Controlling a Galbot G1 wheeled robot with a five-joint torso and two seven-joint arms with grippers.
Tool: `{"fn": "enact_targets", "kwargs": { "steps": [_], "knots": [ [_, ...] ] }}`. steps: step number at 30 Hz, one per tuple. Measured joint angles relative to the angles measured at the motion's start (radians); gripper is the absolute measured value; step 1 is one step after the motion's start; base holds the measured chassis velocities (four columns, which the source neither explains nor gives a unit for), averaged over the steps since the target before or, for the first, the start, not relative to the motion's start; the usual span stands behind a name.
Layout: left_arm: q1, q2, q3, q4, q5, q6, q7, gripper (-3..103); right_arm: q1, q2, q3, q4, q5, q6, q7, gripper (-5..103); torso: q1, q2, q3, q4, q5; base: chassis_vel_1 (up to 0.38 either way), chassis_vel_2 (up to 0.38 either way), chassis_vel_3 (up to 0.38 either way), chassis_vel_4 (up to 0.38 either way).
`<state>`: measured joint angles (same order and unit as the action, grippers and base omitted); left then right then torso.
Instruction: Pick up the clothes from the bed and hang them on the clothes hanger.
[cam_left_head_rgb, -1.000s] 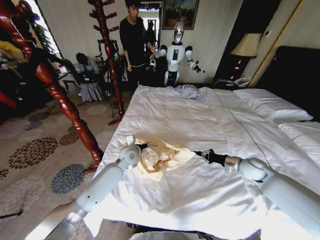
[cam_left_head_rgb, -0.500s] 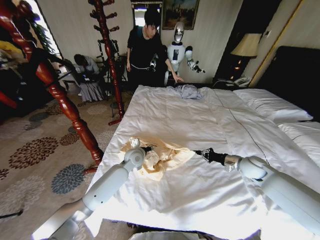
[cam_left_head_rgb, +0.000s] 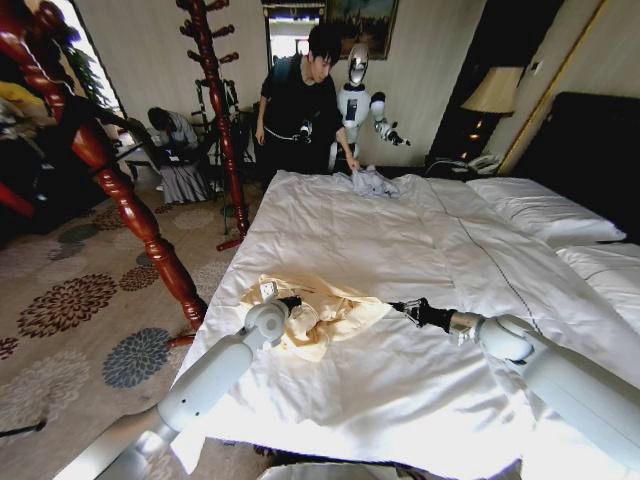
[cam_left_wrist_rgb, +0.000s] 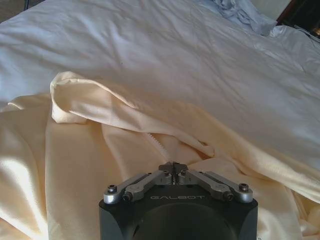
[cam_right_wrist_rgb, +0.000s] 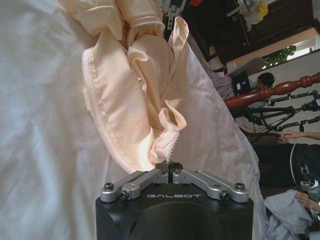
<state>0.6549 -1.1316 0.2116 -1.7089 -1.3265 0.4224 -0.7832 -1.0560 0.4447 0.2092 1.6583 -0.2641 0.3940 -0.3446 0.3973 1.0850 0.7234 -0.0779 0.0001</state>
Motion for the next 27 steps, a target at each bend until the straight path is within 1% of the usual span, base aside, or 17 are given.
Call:
{"fn": "enact_targets", "kwargs": {
  "steps": [1,7,11,12,13,16,17,18,20,21,22,23,24,25,26,27],
  "knots": [
    [0.001,0.000,-0.001,-0.001,0.000,-0.001,0.001,1,-0.001,-0.001,0.000,0.000,0.000,0.000,0.001,0,0.000,0.000,0.000,0.0000,0.0000,0.000,0.000,0.000,0.000],
    [0.016,0.007,-0.010,-0.029,0.002,-0.018,0.001,0,-0.001,-0.001,0.002,-0.002,0.001,0.000,0.004,0,0.000,0.000,0.000,0.0000,0.0000,0.000,0.000,0.000,0.000],
    [0.077,0.044,-0.040,-0.126,0.008,-0.023,-0.008,0,-0.004,-0.001,0.006,-0.001,0.001,0.000,0.007,0,0.000,0.000,0.000,0.0000,0.0000,0.000,0.000,0.000,0.000],
    [0.118,0.068,-0.062,-0.177,0.012,-0.021,-0.010,0,-0.007,0.000,0.010,-0.001,0.001,0.000,0.007,0,0.000,0.000,0.000,-0.0001,-0.0001,0.000,0.000,0.000,0.000],
    [0.118,0.068,-0.062,-0.177,0.012,-0.021,-0.010,0,-0.007,0.000,0.010,-0.001,0.001,0.000,0.007,0,0.000,0.000,0.000,-0.0001,-0.0001,0.000,0.000,0.000,0.000],
    [0.214,0.119,-0.114,-0.264,0.021,-0.018,-0.012,0,-0.008,0.002,0.013,-0.001,0.001,0.000,0.008,0,0.000,0.000,0.000,0.0000,-0.0002,0.000,0.000,0.000,0.000],
    [0.274,0.151,-0.142,-0.315,0.033,-0.016,-0.010,0,-0.008,0.004,0.013,-0.002,0.002,-0.001,0.008,0,0.000,0.000,0.000,0.0002,-0.0003,0.000,0.000,0.000,0.000],
    [0.274,0.151,-0.142,-0.315,0.033,-0.016,-0.010,0,-0.008,0.004,0.013,-0.002,0.002,-0.001,0.008,0,0.000,0.000,0.000,0.0002,-0.0003,0.000,0.000,0.000,0.000],
    [0.343,0.196,-0.172,-0.380,0.060,-0.016,-0.002,0,-0.010,0.005,0.015,-0.002,0.004,-0.003,0.008,0,0.000,0.000,0.000,0.0006,-0.0003,0.000,0.000,0.000,0.000],
    [0.343,0.196,-0.172,-0.380,0.060,-0.016,-0.002,0,-0.010,0.005,0.015,-0.002,0.004,-0.003,0.008,0,0.000,0.000,0.000,0.0006,-0.0003,0.000,0.000,0.000,0.000],
    [0.404,0.252,-0.189,-0.445,0.104,-0.021,0.011,0,-0.019,0.006,0.027,-0.006,0.004,-0.005,0.010,0,0.000,0.000,0.000,0.0004,0.0001,0.000,0.000,0.000,0.000],
    [0.404,0.252,-0.189,-0.445,0.104,-0.021,0.011,0,-0.019,0.006,0.027,-0.006,0.004,-0.005,0.010,0,0.000,0.000,0.000,0.0004,0.0001,0.000,0.000,0.000,0.000],
    [0.431,0.276,-0.199,-0.480,0.133,-0.023,0.024,0,-0.019,0.008,0.028,-0.009,0.005,-0.004,0.011,0,0.000,0.000,0.000,-0.0005,-0.0011,0.000,0.000,0.000,0.000],
    [0.462,0.307,-0.211,-0.524,0.162,-0.026,0.037,0,-0.019,0.009,0.030,-0.014,0.005,-0.005,0.012,0,0.000,0.000,0.000,-0.0008,-0.0006,0.000,0.000,0.000,0.000],
    [0.483,0.324,-0.218,-0.547,0.174,-0.028,0.042,0,-0.019,0.009,0.030,-0.015,0.005,-0.005,0.012,0,0.000,0.000,0.000,-0.0006,0.0000,0.000,0.000,0.000,0.000],
    [0.542,0.356,-0.243,-0.597,0.191,-0.028,0.049,0,-0.017,0.012,0.030,-0.017,0.005,-0.005,0.013,0,0.000,0.000,0.000,0.0001,0.0005,0.000,0.000,0.000,0.000]
  ]
}}
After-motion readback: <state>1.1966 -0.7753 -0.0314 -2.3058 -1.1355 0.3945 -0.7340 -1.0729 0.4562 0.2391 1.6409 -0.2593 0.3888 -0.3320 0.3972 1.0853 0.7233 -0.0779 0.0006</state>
